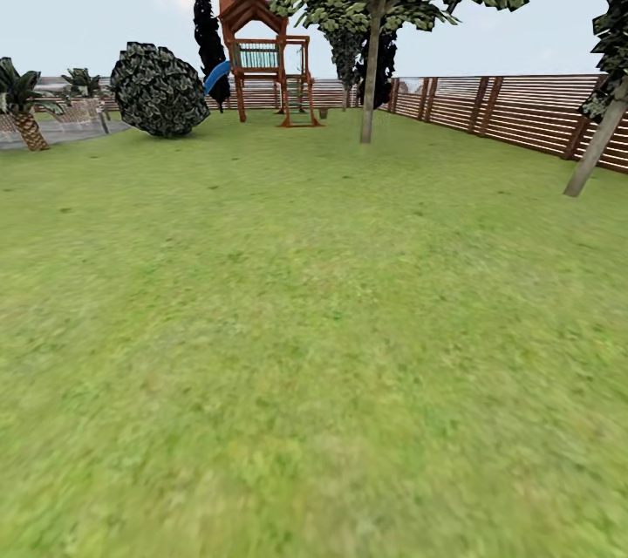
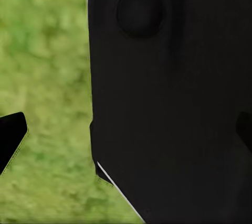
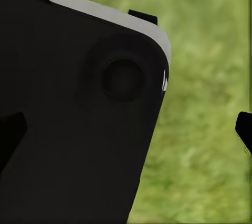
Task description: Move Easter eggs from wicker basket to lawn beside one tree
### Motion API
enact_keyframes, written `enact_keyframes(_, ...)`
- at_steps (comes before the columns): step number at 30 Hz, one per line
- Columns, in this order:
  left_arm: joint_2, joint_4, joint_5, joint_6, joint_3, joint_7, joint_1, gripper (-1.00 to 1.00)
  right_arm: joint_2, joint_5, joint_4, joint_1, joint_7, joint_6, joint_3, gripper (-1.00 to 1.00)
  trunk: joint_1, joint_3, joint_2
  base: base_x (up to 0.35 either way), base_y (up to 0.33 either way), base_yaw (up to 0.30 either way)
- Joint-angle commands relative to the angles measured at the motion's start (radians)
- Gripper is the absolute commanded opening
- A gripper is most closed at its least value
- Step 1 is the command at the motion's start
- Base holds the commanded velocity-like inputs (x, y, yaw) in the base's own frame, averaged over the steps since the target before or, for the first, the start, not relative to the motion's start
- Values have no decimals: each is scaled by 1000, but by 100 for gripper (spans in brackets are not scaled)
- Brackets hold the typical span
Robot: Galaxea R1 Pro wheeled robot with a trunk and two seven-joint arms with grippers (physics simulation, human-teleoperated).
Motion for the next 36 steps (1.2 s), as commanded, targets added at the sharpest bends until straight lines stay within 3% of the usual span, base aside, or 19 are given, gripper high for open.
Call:
enact_keyframes(1,2,-1,1,-1,4,0,1,100,0,1,1,-1,0,-3,7,100,1,-1,0,317,0,0)
enact_keyframes(36,3,-1,2,-2,9,-1,1,100,4,-1,-2,0,1,-4,4,100,1,-1,0,341,0,5)
